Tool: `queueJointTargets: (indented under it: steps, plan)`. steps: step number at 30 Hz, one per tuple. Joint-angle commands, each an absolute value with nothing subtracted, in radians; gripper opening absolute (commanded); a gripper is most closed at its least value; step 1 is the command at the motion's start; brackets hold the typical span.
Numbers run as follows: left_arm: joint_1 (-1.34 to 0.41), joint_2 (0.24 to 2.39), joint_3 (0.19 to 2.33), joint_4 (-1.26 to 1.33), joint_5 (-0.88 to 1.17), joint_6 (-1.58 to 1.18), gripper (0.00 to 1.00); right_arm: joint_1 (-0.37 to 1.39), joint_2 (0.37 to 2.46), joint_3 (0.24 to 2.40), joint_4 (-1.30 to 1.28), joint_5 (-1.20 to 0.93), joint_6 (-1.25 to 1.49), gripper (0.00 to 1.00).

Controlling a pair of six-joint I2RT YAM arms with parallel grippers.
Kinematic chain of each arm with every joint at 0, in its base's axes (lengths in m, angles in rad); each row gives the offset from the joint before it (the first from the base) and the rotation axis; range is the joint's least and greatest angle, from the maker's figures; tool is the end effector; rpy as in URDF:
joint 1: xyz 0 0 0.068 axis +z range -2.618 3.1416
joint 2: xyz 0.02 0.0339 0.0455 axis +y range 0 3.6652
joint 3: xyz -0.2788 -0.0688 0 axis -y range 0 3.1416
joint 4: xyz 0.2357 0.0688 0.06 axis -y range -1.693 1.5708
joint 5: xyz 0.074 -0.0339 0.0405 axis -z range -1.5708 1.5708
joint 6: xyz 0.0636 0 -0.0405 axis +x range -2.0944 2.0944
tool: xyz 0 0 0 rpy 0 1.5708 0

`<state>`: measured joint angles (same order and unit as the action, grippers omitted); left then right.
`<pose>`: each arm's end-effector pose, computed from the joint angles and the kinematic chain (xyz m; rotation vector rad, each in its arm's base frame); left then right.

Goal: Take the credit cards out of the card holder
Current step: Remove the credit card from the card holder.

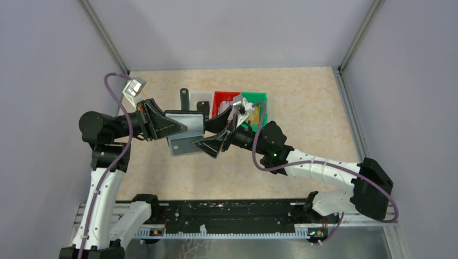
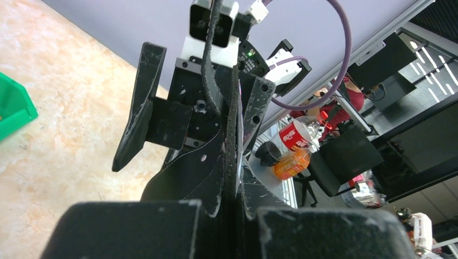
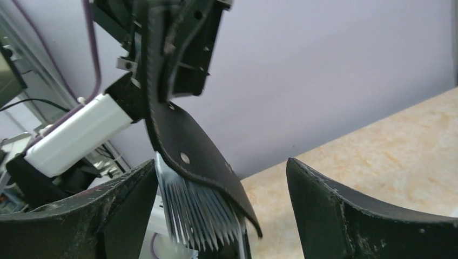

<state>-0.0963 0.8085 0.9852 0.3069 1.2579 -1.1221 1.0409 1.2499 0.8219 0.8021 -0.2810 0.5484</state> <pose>0.1254 -0.0729 0.4592 0.5924 1.5517 -1.6381 0.1350 0.2653 0.3842 -0.5958 1.2309 1.5343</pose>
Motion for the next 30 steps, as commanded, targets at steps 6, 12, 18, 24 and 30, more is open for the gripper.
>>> queueJointTargets:
  steps: [6, 12, 18, 24, 30]
  plan:
    - [-0.101, 0.815, 0.956, 0.313, 1.258, -1.173, 0.00, 1.046, 1.268, 0.882, 0.965, -0.417, 0.647, 0.60]
    - [-0.101, 0.812, 0.996, 0.182, 1.211, -1.042, 0.00, 1.046, 1.248, 0.860, 0.981, -0.463, 0.718, 0.60]
    - [-0.101, 0.825, 1.024, 0.180, 1.212, -1.043, 0.00, 1.038, 1.171, 0.746, 1.027, -0.452, 0.746, 0.65]
    - [-0.101, 0.828, 1.035, 0.206, 1.206, -1.078, 0.00, 1.036, 1.146, 0.651, 1.085, -0.429, 0.782, 0.65]
    - [-0.101, 0.826, 1.042, 0.224, 1.209, -1.104, 0.00, 1.035, 1.155, 0.606, 1.137, -0.400, 0.782, 0.68]
